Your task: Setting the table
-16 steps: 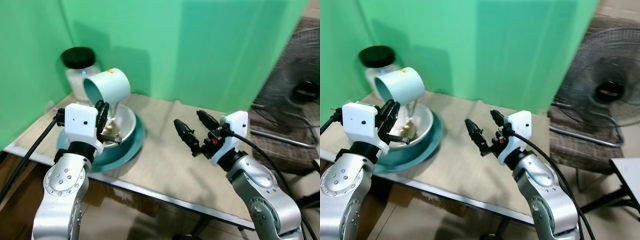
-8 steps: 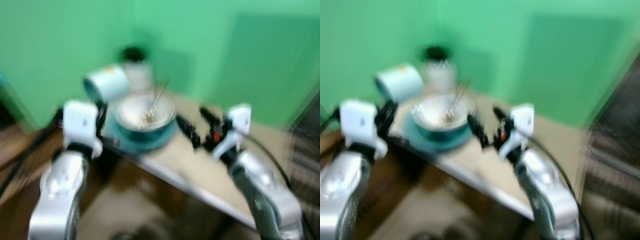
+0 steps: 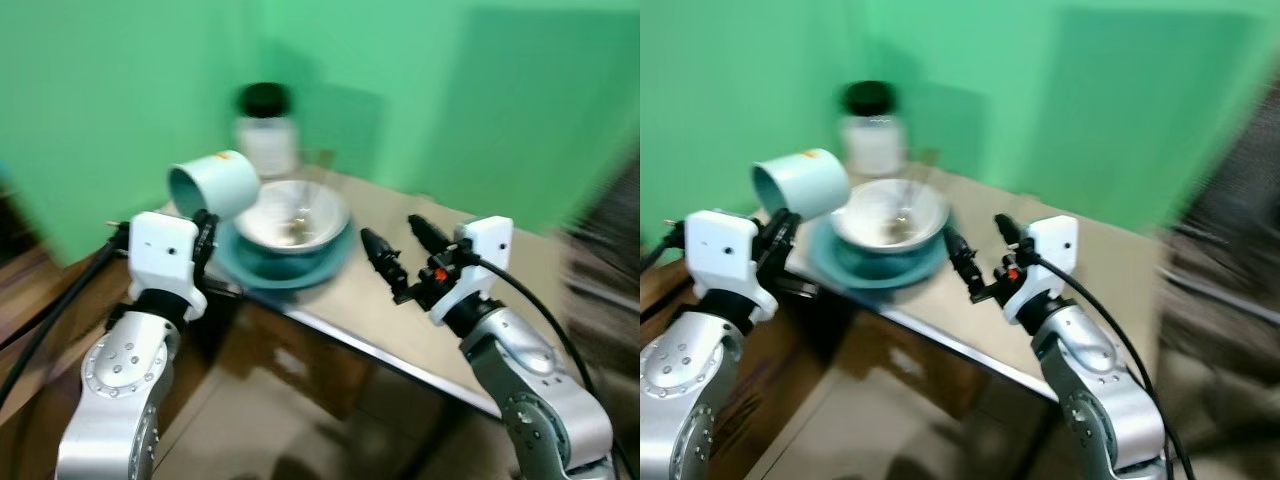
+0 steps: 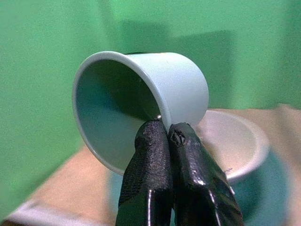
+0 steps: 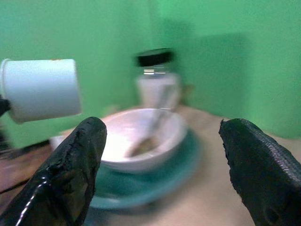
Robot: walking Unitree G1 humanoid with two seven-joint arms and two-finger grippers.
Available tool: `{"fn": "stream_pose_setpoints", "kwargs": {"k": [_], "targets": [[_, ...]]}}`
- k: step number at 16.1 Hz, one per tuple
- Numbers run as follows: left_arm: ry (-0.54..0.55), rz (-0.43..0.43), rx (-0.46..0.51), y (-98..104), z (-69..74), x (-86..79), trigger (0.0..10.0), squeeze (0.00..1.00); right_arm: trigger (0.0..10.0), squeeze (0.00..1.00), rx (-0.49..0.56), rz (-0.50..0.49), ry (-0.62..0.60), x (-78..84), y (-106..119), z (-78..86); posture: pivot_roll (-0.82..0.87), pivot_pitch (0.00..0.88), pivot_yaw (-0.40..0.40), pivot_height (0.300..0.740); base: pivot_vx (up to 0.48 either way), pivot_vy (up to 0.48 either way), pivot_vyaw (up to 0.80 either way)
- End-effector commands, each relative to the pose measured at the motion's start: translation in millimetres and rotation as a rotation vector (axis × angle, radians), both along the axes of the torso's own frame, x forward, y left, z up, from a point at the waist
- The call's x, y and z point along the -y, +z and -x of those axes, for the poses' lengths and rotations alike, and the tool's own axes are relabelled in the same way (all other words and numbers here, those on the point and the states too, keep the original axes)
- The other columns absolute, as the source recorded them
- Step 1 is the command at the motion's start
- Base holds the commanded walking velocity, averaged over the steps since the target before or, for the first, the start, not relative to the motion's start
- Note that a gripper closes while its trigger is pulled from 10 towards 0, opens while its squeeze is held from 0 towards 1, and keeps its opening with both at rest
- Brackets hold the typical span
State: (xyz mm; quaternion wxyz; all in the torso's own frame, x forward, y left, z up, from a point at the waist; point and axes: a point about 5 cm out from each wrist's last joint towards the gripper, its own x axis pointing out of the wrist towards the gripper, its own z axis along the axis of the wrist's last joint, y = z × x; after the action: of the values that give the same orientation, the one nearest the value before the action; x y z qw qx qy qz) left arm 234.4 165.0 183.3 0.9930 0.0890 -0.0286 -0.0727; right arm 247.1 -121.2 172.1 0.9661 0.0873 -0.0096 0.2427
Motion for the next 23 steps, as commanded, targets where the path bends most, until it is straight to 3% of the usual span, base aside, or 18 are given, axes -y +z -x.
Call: {"fn": "stream_pose_setpoints", "kwargs": {"k": [1,5,8,10,12,14,19,23], "targets": [[-0.048,0.000,0.012,2,3.3,4.6,10.0,0.00,10.0,0.00,0.031,0.019,-0.056,6.0,4,-0.6,-0.03,0.000,0.008,0.740,0.000,0.000,-0.80],[-0.084,0.019,0.044,8,4.1,3.0,10.0,0.00,10.0,0.00,0.061,0.023,-0.169,19.4,6,-7.0,-0.02,0.000,-0.005,0.740,0.000,0.000,-0.80],[0.017,0.170,0.128,20,-1.2,0.4,10.0,0.00,10.0,0.00,0.064,0.016,-0.179,19.3,7,-7.8,-0.02,0.000,0.008,0.740,0.000,0.000,-0.80],[0.061,0.215,0.168,21,-3.5,2.9,10.0,0.00,10.0,0.00,0.063,0.005,-0.187,17.7,7,-6.8,-0.03,0.000,0.021,0.740,0.000,0.000,-0.80],[0.085,0.196,0.181,21,-4.0,3.0,10.0,0.00,10.0,0.00,0.062,0.000,-0.193,17.8,6,-6.3,-0.03,0.000,0.021,0.740,0.000,0.000,-0.80],[0.073,0.195,0.114,15,-6.0,2.1,10.0,0.00,10.0,0.00,0.057,-0.007,-0.202,18.4,6,-4.8,-0.03,0.000,0.031,0.740,0.000,0.000,-0.80],[-0.043,0.010,0.071,5,1.2,-1.5,10.0,0.00,10.0,0.00,0.046,0.000,-0.211,20.8,3,-1.8,-0.03,0.000,0.028,0.740,0.000,0.000,-0.80],[-0.072,0.062,0.046,2,5.0,4.1,10.0,0.00,10.0,0.00,0.049,0.007,-0.222,22.7,3,-0.4,-0.04,0.000,0.024,0.740,0.000,0.000,-0.80]]}}
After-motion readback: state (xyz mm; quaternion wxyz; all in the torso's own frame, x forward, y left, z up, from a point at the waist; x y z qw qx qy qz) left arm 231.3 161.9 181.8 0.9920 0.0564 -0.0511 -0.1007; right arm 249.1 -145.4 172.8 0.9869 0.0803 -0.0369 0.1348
